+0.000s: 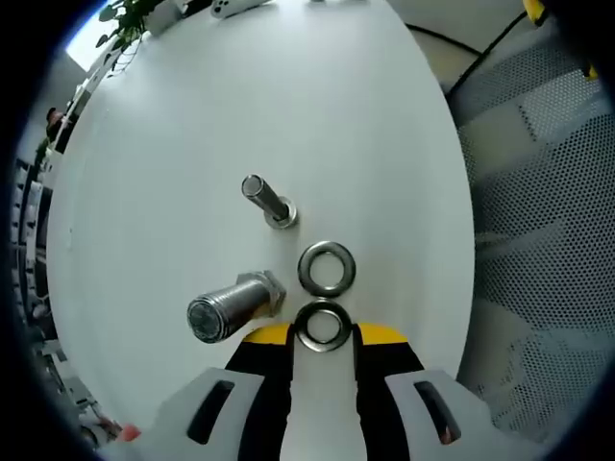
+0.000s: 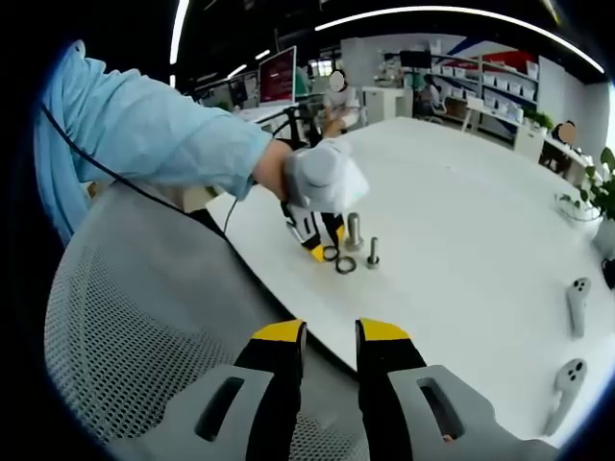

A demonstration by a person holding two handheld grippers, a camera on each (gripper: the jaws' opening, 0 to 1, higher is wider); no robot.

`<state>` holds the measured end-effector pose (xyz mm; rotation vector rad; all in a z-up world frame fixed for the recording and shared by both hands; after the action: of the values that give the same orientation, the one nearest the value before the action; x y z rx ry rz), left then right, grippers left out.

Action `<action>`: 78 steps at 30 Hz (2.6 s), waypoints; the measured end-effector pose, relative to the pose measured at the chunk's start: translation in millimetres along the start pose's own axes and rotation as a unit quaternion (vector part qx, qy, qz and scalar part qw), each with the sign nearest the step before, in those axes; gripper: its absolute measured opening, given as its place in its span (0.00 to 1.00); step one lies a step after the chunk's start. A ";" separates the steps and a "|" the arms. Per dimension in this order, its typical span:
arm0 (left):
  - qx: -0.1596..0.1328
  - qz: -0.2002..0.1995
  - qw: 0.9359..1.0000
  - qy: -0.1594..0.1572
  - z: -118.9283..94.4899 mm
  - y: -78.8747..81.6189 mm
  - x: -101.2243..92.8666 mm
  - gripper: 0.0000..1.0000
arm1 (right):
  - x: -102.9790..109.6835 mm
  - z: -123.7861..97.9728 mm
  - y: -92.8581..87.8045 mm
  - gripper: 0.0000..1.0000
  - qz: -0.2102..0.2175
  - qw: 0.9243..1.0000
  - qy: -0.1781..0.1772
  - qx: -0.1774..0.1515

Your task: Place the washer onto the threaded stud by aligning its center hole with the stud, sliding it down to the base, and recovering from edge contact or off-axis alignment until the washer reaches the visible bottom stop.

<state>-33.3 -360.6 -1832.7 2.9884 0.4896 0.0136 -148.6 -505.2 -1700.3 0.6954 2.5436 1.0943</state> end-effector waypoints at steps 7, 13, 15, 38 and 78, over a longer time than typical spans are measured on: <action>0.011 0.002 1.000 -0.001 0.6 0.4 -0.4 0.23 | 0.1 1.8 -6.0 0.23 0.001 1.000 0.004 0.021; 0.017 -0.003 1.000 0.003 0.1 0.3 -0.5 0.23 | 0.5 1.4 -8.3 0.23 0.008 1.000 0.004 0.025; 0.018 0.003 1.000 0.004 -0.1 0.2 -0.8 0.22 | 0.4 1.4 -7.3 0.23 0.012 1.000 0.004 0.021; -0.029 -0.011 0.999 -0.015 -1.9 -2.0 2.3 0.21 | -0.8 0.3 -6.5 0.23 0.008 1.000 -0.001 0.020; -0.150 -0.097 0.984 -0.009 -65.1 2.2 5.6 0.19 | -2.6 0.1 -5.7 0.23 0.006 1.000 -0.005 0.016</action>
<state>-29.1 -353.7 -1767.8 2.6348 0.7048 0.0411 -148.1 -509.9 -1704.4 0.7233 2.5571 1.0519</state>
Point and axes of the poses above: the point that each gripper's makers call its tool centre point, and the gripper's own axes: z roughly forward along the fingers, x roughly to its left, y roughly out of its top, the point moved 2 cm from there along -z, roughly backward along the fingers, and after that the axes turned 14 degrees about -z, right-handed, at the moved point
